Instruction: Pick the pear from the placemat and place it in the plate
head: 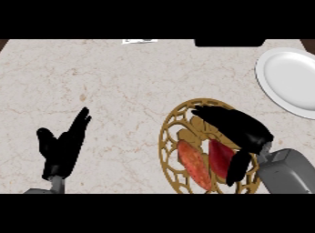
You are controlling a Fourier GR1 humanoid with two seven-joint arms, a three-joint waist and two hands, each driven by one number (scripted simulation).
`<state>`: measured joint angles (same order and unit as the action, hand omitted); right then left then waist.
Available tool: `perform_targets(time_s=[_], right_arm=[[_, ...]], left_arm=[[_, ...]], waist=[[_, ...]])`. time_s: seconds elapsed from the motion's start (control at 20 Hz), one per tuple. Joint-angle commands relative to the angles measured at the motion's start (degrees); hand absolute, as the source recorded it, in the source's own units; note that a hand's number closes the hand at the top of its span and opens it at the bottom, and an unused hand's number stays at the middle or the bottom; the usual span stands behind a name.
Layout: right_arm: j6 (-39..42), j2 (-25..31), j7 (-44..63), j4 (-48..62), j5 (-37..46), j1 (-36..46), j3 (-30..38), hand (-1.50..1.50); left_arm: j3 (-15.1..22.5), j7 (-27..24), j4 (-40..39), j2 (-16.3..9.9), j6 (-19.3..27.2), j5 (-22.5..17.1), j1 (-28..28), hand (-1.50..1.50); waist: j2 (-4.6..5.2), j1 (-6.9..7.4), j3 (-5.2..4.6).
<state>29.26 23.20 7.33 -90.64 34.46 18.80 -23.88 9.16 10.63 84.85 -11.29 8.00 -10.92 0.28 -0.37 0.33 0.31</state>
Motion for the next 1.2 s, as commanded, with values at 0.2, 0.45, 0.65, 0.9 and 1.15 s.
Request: perform_targets(time_s=[0.2,0.45,0.65,0.9,1.15], right_arm=[[-3.9,-1.4,-8.1,6.9,10.0,2.0,-5.0,1.5],[-4.2,-4.2,-7.3,4.1,12.4,1.9,-2.8,1.5],[-10.5,-4.4,1.3,0.6,15.4,-8.0,-1.3,1.5],[-17.8,-9.1,14.0,-10.4,20.9,-16.7,-1.5,1.5],[-33.7,-13.0,9.5,-20.1,23.9,-20.9,-1.7,1.5]], left_arm=[[1.1,1.8,-4.9,3.3,0.7,1.9,-1.9,0.0],[-1.0,2.9,-5.0,2.9,-0.5,1.9,-3.5,0.0],[-0.9,1.0,-0.2,2.0,-2.1,0.3,3.7,0.0],[-0.1,3.9,0.2,3.2,0.0,1.7,1.8,0.0],[-1.5,2.5,0.7,1.6,-1.2,1.2,3.4,0.0]], waist=[[0.47,-0.09,-0.3],[0.42,-0.24,-0.32],[0.2,-0.6,-0.31],[0.01,-1.56,-0.31],[-0.14,-1.73,-0.24]])
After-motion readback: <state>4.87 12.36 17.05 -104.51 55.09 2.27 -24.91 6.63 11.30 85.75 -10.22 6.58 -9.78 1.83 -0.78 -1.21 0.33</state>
